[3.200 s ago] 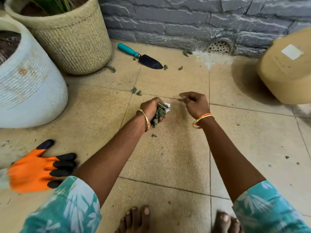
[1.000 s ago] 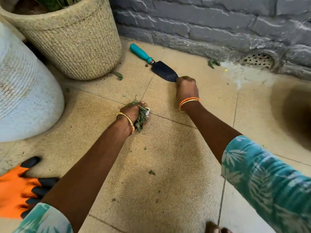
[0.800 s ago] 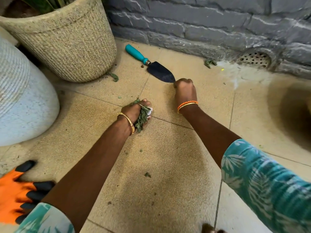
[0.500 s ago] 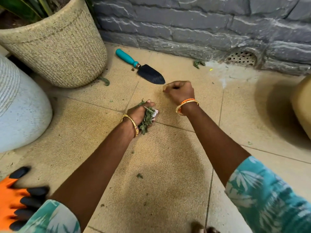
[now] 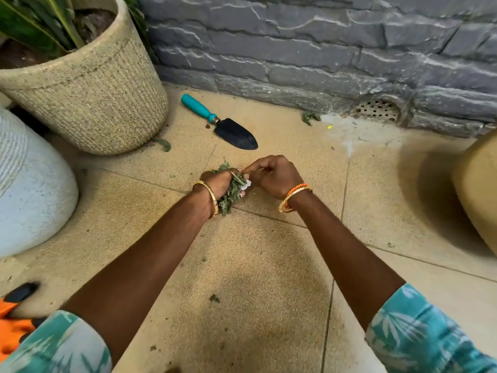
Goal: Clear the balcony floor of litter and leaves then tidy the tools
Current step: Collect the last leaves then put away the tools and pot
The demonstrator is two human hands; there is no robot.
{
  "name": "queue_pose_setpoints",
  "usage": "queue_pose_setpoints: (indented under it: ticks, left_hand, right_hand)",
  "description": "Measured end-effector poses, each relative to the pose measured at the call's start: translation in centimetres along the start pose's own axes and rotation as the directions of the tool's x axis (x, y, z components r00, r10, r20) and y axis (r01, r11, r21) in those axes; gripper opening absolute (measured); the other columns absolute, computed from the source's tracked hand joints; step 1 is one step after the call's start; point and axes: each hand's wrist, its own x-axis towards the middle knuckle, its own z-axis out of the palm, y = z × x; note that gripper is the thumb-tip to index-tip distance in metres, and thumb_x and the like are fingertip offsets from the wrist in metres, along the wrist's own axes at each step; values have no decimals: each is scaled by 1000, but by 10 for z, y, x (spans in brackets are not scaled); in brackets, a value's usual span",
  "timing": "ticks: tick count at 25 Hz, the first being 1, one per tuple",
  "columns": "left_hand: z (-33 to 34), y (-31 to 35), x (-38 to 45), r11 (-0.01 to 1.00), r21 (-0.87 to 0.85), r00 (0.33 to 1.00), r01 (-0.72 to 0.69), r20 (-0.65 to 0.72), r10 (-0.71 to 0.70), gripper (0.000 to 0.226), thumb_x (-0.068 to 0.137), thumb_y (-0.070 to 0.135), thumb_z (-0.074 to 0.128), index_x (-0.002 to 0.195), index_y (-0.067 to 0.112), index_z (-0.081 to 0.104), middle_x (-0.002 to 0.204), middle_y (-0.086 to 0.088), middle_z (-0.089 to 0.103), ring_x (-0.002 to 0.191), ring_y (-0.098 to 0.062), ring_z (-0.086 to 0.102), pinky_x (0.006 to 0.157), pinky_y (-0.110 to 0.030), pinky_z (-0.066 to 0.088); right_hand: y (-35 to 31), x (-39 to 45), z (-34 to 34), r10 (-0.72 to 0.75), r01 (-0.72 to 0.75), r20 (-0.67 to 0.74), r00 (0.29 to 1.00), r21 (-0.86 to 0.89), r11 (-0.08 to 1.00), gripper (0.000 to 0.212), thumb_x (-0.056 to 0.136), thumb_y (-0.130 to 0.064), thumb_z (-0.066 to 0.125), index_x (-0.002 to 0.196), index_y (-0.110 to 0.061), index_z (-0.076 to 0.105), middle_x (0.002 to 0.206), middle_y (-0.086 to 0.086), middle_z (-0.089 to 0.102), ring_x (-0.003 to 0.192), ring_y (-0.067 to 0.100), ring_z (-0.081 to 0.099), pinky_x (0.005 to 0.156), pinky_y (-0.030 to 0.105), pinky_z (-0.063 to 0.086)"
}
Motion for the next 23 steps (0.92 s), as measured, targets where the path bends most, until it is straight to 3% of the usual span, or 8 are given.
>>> queue_pose_setpoints:
  ticks: [1,3,6,10,14,17,20,23]
  left_hand:
    - [1,0,8,1000,6,1000,-6,-22,6,23,91,20,57,72,10,64,50,-1,62,33,-11,51,33,-14,38]
    - [2,0,21,1000,-7,998,-29,-63,28,23,87,16,58,66,7,63,46,-2,59,31,-13,49,34,-14,37]
    - [3,13,32,998,-57,1000,-8,-4,7,26,85,18,52,60,11,54,43,-1,53,30,-13,45,33,-11,33]
    - [-13,27,48,998,-35,998,55,31,-54,29,83,21,53,56,17,43,41,3,45,28,-13,40,33,-9,29]
    - [-23,21,54,999,11,999,52,1,-52,26,82,19,65,60,17,51,39,3,48,26,-12,41,33,-11,31]
    - [-28,18,53,1000,-3,1000,26,0,-26,23,83,16,65,63,14,54,41,1,51,26,-12,41,33,-11,32]
    - [-30,19,46,1000,-15,999,-9,45,10,20,88,12,61,67,10,59,47,1,60,27,-10,45,31,-11,32]
    - [-30,13,37,998,-54,997,-46,59,49,20,89,18,63,74,5,66,60,-5,68,31,-11,48,33,-14,36]
  right_hand:
    - [2,8,-7,-3,3,0,1000,-29,1000,6,82,-12,69,83,-13,75,82,-3,71,75,1,63,72,15,50]
    - [11,32,-26,-43,13,-153,987,-191,982,16,84,-9,60,94,-12,72,99,4,69,96,15,62,83,20,46]
    - [34,76,-59,-121,-47,-317,941,-475,879,35,85,-8,54,120,-12,59,127,15,49,121,31,41,101,29,35]
    - [68,120,-76,-91,-151,-344,935,-616,773,34,91,-10,48,124,-11,56,136,21,37,123,38,35,105,40,34]
    - [77,128,-74,-188,-167,-409,893,-690,704,28,89,1,45,111,2,63,119,22,53,114,37,46,92,36,41]
    - [67,122,-68,-220,-166,-496,840,-621,766,28,81,11,47,98,6,68,102,24,62,98,38,57,80,35,46]
    - [35,89,-41,-125,-111,-628,768,-324,940,24,82,8,53,95,1,71,97,17,69,89,26,64,85,28,50]
    - [-1,42,6,104,-18,-464,879,187,982,16,83,4,63,80,-10,70,80,2,69,73,12,65,74,23,57]
